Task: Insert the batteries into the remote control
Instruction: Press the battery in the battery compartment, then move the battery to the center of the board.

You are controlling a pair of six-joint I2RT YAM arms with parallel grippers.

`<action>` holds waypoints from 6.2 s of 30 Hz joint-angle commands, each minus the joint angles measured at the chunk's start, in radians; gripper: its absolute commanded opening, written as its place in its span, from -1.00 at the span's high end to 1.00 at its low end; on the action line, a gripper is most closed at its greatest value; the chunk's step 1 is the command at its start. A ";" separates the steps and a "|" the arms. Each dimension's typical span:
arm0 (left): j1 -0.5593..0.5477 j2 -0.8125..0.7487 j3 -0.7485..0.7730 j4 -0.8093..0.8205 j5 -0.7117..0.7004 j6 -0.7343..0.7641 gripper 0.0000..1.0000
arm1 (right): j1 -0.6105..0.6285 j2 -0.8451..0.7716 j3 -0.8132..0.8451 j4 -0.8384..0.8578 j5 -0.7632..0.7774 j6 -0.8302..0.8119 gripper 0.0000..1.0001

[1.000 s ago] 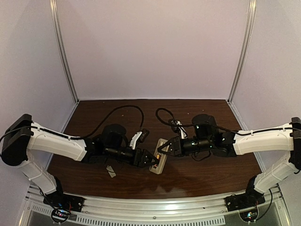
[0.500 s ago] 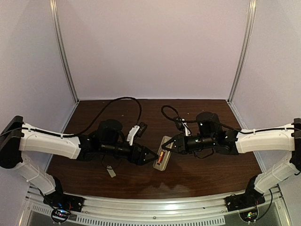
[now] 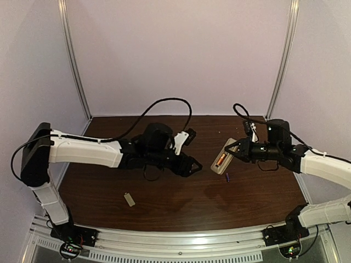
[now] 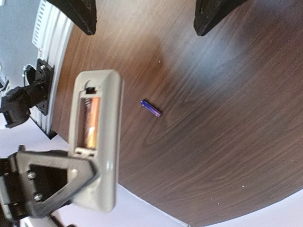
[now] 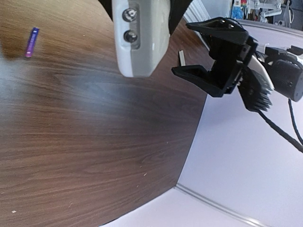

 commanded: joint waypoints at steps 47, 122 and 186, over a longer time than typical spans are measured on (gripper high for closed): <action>-0.134 0.918 0.952 -0.490 -0.347 0.025 0.03 | -0.520 -0.203 -0.039 -0.299 -0.223 -0.200 1.00; 0.059 0.132 0.107 -0.727 -0.322 0.791 -0.17 | -0.240 -0.187 -0.055 -0.151 -0.327 -0.224 1.00; 0.053 0.187 -0.007 -0.400 -0.171 -0.340 -0.34 | -0.237 -0.172 -0.023 -0.236 -0.249 -0.281 1.00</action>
